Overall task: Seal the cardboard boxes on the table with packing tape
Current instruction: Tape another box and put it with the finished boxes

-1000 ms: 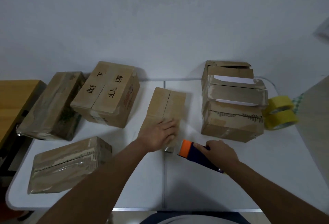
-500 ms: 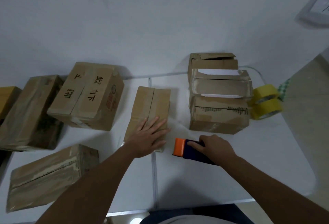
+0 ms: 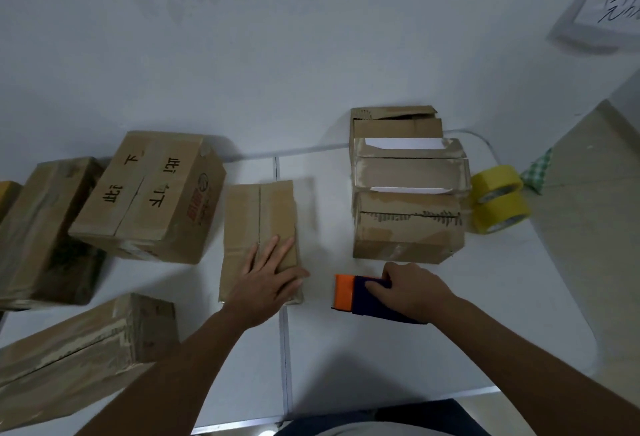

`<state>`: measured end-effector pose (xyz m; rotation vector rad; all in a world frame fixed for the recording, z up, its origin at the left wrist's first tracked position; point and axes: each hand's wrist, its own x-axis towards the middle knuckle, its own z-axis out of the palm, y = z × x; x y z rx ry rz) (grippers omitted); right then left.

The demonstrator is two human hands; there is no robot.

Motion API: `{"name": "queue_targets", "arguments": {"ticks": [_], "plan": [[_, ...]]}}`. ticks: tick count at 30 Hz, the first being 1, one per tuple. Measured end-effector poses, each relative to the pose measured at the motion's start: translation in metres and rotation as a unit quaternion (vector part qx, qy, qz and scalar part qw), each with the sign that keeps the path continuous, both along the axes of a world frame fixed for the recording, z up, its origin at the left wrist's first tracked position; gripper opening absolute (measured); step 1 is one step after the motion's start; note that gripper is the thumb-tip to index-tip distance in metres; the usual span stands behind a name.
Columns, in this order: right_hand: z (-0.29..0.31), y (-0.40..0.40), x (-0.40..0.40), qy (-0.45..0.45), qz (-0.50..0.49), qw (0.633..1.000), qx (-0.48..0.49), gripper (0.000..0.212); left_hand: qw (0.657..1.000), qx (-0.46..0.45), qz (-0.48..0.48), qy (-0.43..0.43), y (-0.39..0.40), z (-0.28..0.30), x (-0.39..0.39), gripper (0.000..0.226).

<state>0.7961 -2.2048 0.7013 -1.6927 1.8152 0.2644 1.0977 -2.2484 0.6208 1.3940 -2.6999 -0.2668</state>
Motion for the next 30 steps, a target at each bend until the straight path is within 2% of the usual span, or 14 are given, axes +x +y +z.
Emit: {"name": "queue_targets", "arguments": {"ticks": [4, 10, 22, 26, 30], "plan": [[-0.001, -0.006, 0.002, 0.009, 0.041, 0.999, -0.003, 0.041, 0.999, 0.014, 0.031, 0.017, 0.004, -0.003, -0.002, 0.036], [-0.01, -0.006, 0.024, 0.056, 0.053, 0.995, -0.062, 0.051, 0.999, 0.024, 0.036, 0.01, 0.003, -0.001, -0.002, 0.038], [-0.024, -0.007, 0.058, 0.085, 0.027, 0.995, -0.039, 0.053, 0.999, -0.013, 0.036, -0.038, 0.007, -0.001, -0.006, 0.041], [-0.022, -0.013, 0.045, 0.072, -0.088, 0.993, -0.031, 0.042, 0.998, -0.004, 0.043, -0.043, 0.011, -0.001, -0.007, 0.04], [-0.025, 0.0, 0.014, 0.133, -0.096, 0.982, -0.088, 0.044, 0.999, -0.026, 0.035, -0.033, 0.011, -0.001, -0.005, 0.038]]}}
